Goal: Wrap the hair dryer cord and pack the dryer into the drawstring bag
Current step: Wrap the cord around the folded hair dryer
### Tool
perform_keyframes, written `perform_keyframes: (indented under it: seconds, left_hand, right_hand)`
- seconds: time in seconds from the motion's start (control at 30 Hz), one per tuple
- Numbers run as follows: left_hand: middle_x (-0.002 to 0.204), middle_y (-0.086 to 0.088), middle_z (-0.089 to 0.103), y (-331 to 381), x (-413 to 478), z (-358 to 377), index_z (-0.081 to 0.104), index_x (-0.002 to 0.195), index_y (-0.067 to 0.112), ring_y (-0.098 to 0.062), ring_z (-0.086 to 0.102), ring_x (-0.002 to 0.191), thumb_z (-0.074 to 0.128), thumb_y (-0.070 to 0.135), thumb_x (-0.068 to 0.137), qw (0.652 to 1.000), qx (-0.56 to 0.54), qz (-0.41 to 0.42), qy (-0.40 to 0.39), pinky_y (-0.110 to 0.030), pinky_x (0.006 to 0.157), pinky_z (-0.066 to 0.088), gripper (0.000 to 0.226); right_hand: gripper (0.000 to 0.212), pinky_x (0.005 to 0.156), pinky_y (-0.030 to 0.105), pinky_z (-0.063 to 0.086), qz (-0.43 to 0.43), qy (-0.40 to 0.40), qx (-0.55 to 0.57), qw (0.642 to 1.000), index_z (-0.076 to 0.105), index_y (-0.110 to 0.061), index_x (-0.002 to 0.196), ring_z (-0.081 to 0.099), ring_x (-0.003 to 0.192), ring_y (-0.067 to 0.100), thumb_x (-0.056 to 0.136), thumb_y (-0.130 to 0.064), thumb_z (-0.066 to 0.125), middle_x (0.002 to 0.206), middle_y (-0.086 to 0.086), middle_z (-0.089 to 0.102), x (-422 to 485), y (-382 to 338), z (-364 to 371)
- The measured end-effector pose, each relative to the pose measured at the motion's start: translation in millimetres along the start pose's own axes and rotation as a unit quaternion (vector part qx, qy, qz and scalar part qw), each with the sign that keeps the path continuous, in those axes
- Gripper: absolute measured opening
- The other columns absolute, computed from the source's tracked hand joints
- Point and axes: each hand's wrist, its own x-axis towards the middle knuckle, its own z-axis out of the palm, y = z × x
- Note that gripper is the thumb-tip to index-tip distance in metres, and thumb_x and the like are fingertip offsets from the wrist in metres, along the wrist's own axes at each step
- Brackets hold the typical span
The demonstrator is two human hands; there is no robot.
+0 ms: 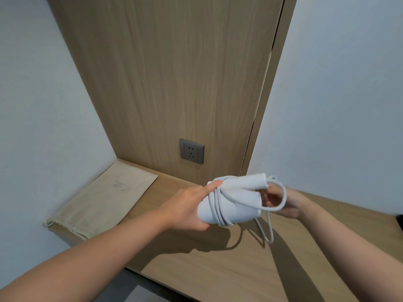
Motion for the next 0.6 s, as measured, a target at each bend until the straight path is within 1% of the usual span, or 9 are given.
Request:
perform_keyframes:
  seconds: [0.03,0.07,0.1,0.13,0.2,0.27,0.37,0.47,0.6]
  left_hand:
    - [0.126,0.004,0.057,3.9,-0.6,2.4,0.002,0.140,0.055,-0.020,0.056,0.107,0.074,0.040,0.065,0.998,-0.046,-0.034,0.006,-0.033,0.087,0.048,0.104]
    - [0.127,0.006,0.056,7.8,-1.3,4.3,0.004,0.139,0.056,-0.019,0.057,0.106,0.076,0.040,0.065,0.993,-0.093,-0.066,0.007,-0.031,0.085,0.048,0.105]
    - [0.128,0.007,0.055,10.7,-1.5,6.2,0.006,0.139,0.057,-0.018,0.056,0.105,0.078,0.038,0.065,0.986,-0.137,-0.093,0.008,-0.029,0.083,0.047,0.105]
    - [0.130,0.007,0.053,13.5,-1.3,7.6,0.008,0.140,0.055,-0.017,0.056,0.104,0.080,0.036,0.065,0.978,-0.175,-0.113,0.010,-0.028,0.082,0.048,0.106]
    - [0.134,0.009,0.048,17.1,1.2,9.0,0.010,0.144,0.047,-0.015,0.054,0.106,0.081,0.033,0.067,0.965,-0.220,-0.140,0.015,-0.027,0.082,0.047,0.106]
    - [0.134,0.009,0.046,19.4,4.5,8.3,0.012,0.146,0.041,-0.013,0.051,0.105,0.080,0.032,0.070,0.957,-0.239,-0.165,0.012,-0.027,0.081,0.045,0.103]
    - [0.133,0.007,0.046,20.7,8.0,6.8,0.014,0.148,0.036,-0.013,0.049,0.103,0.078,0.032,0.074,0.948,-0.249,-0.197,0.006,-0.027,0.079,0.043,0.098]
    - [0.134,0.006,0.048,23.1,7.1,6.1,0.015,0.147,0.037,-0.013,0.050,0.102,0.078,0.034,0.073,0.949,-0.232,-0.213,-0.002,-0.027,0.078,0.043,0.097]
    - [0.131,0.007,0.050,25.2,5.2,8.2,0.014,0.145,0.041,-0.014,0.050,0.098,0.079,0.042,0.066,0.960,-0.177,-0.217,-0.012,-0.027,0.076,0.042,0.102]
  right_hand:
    - [0.006,0.042,0.021,0.042,-0.011,0.031,0.004,0.999,0.065,-0.008,0.076,0.045,0.042,0.010,0.078,-0.012,0.069,0.054,0.005,0.052,2.2,6.0,8.2]
    - [0.017,0.041,0.022,0.038,-0.022,0.069,-0.007,0.997,0.060,-0.008,0.073,0.039,0.040,0.011,0.088,-0.008,0.053,0.050,0.004,0.047,4.6,12.9,15.0]
    - [0.026,0.042,0.022,0.035,-0.034,0.103,-0.039,0.993,0.055,-0.009,0.072,0.035,0.039,0.012,0.095,-0.008,0.042,0.049,0.004,0.042,7.3,20.7,19.0]
    - [0.031,0.043,0.023,0.032,-0.055,0.132,-0.079,0.987,0.053,-0.008,0.072,0.033,0.039,0.013,0.098,-0.012,0.037,0.048,0.004,0.040,7.5,26.6,26.3]
    - [0.034,0.042,0.023,0.031,-0.083,0.184,-0.185,0.962,0.057,-0.008,0.075,0.033,0.038,0.014,0.101,-0.018,0.037,0.046,0.003,0.043,4.9,34.4,37.9]
    - [0.033,0.040,0.021,0.031,-0.089,0.215,-0.299,0.926,0.060,-0.008,0.076,0.034,0.034,0.011,0.100,-0.017,0.039,0.043,0.000,0.045,0.6,34.9,49.0]
    - [0.029,0.041,0.017,0.032,-0.100,0.219,-0.436,0.867,0.062,-0.012,0.077,0.040,0.039,0.010,0.097,-0.016,0.042,0.047,0.000,0.048,-4.0,31.7,64.7]
    - [0.026,0.050,0.021,0.034,-0.099,0.194,-0.520,0.826,0.064,-0.015,0.081,0.045,0.052,0.012,0.097,-0.018,0.043,0.056,-0.005,0.050,-9.2,23.9,78.2]
    - [0.026,0.049,0.019,0.030,-0.068,0.171,-0.568,0.802,0.059,-0.016,0.075,0.043,0.053,0.005,0.094,-0.012,0.042,0.057,-0.009,0.048,-15.5,8.3,90.1]
